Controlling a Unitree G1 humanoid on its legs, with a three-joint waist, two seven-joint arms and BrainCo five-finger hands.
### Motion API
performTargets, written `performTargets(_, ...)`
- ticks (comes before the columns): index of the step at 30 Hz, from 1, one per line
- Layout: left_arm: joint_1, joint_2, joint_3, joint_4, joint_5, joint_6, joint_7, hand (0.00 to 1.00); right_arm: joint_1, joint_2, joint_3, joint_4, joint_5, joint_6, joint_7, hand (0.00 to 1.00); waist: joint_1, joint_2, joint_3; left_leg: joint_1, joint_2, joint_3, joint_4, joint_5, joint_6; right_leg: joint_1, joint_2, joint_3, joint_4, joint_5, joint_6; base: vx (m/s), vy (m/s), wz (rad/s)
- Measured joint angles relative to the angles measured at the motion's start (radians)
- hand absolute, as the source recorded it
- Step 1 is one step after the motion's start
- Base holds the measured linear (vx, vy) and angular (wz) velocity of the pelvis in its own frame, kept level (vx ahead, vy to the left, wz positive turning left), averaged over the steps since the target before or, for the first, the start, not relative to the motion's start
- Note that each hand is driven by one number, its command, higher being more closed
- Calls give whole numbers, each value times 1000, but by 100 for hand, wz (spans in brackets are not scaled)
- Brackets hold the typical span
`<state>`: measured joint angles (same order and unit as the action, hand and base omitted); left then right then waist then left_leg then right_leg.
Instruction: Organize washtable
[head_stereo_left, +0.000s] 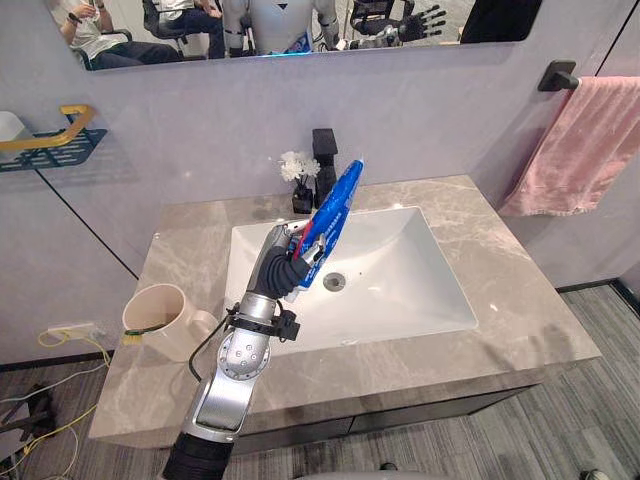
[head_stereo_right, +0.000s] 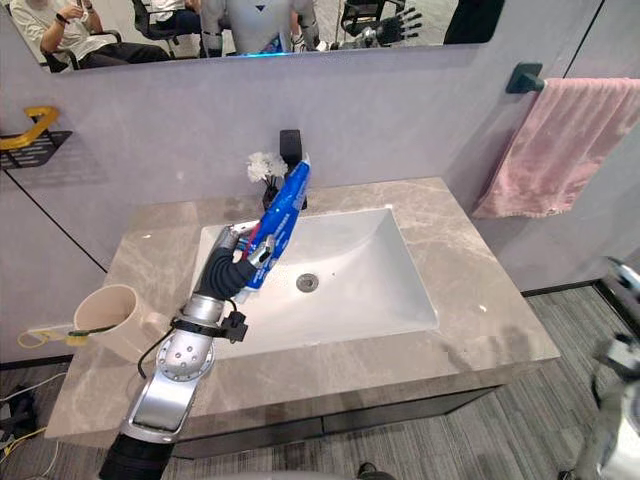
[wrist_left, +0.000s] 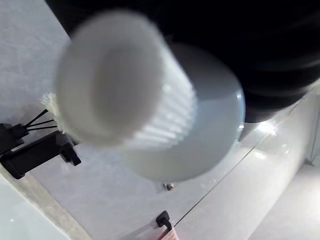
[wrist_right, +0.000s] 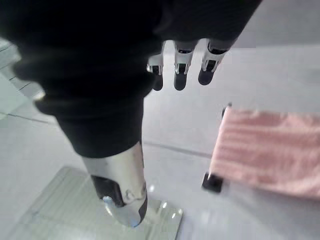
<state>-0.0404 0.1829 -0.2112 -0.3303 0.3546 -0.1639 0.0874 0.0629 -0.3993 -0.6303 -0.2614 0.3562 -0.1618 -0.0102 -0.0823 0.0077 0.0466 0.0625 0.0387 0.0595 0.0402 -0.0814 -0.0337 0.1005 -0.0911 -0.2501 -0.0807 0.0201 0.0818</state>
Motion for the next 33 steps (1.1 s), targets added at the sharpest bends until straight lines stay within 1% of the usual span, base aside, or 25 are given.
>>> performTargets(2,-18,4,-23,0,-12,0,0,100,-62,-36,118,0,41,-15,21,0,17,2,-1,1,0,-2,0,0,0,0,0,-1,4,0,0,0,3,2)
performTargets(3,-21,8,-30,-1,-14,0,0,100,-86,-45,152,0,53,-17,31,0,19,2,-1,0,-1,-4,0,0,0,0,-1,-3,5,0,0,-6,9,4)
performTargets(4,-25,15,-45,-1,-25,0,0,100,-133,-58,220,0,72,-25,44,0,27,3,-2,0,-1,-5,0,0,0,1,-2,-4,5,0,0,-8,8,3)
performTargets(5,-27,19,-55,-1,-32,0,0,100,-153,-62,253,0,84,-30,54,0,33,3,-2,0,-2,-6,0,0,0,2,-2,-5,5,0,0,-14,19,8)
performTargets(6,-30,22,-77,-1,-34,0,0,100,-184,-68,320,0,126,-33,82,0,43,3,-2,-1,-4,-13,1,1,1,4,-9,-13,6,0,0,-10,25,13)
performTargets(7,-30,23,-84,-1,-36,0,0,100,-192,-68,343,0,147,-33,91,0,46,3,-2,-3,-5,-19,2,1,1,7,-12,-21,6,0,0,-9,32,27)
performTargets(9,-30,30,-102,-1,-45,0,0,100,-219,-68,434,1,211,-28,126,0,57,4,-2,-4,-10,-32,2,4,4,14,-15,-40,6,-1,1,-9,22,24)
performTargets(13,-36,35,-121,-1,-62,0,1,100,-248,-67,559,1,260,-20,168,0,72,4,-2,-6,-22,-49,-4,11,13,17,-20,-56,6,-1,1,-18,16,13)
performTargets(18,-51,34,-158,-1,-67,0,1,100,-285,-45,659,3,290,7,191,0,74,3,-3,-10,-37,-72,-27,34,20,17,-32,-86,7,-1,1,-21,24,19)
performTargets(20,-57,35,-174,4,-67,1,4,100,-295,-18,701,12,303,17,190,0,74,2,-3,-7,-41,-82,-48,49,22,17,-36,-100,7,-1,1,-22,13,17)
performTargets(21,-58,35,-178,5,-67,1,4,100,-295,-11,713,17,305,18,190,0,78,2,-4,-4,-41,-82,-52,52,22,17,-36,-100,8,-1,1,-29,5,5)
performTargets(22,-59,34,-182,5,-67,1,5,100,-297,7,741,38,331,22,191,0,91,1,-5,4,-40,-81,-68,59,22,18,-36,-100,8,-1,1,0,0,0)
performTargets(23,-60,33,-182,5,-67,1,8,100,-300,16,757,50,347,30,190,0,95,0,-6,5,-40,-82,-74,64,21,17,-35,-100,8,-1,1,0,0,0)
performTargets(27,-60,33,-184,8,-67,2,25,100,-312,52,807,87,398,53,191,0,98,-1,-7,12,-40,-85,-91,76,21,17,-35,-104,8,-1,1,-33,-7,3)
performTargets(33,-60,32,-190,13,-67,3,32,100,-314,114,865,97,456,60,191,0,98,-9,-12,18,-40,-86,-109,85,22,17,-35,-105,6,0,2,0,0,0)
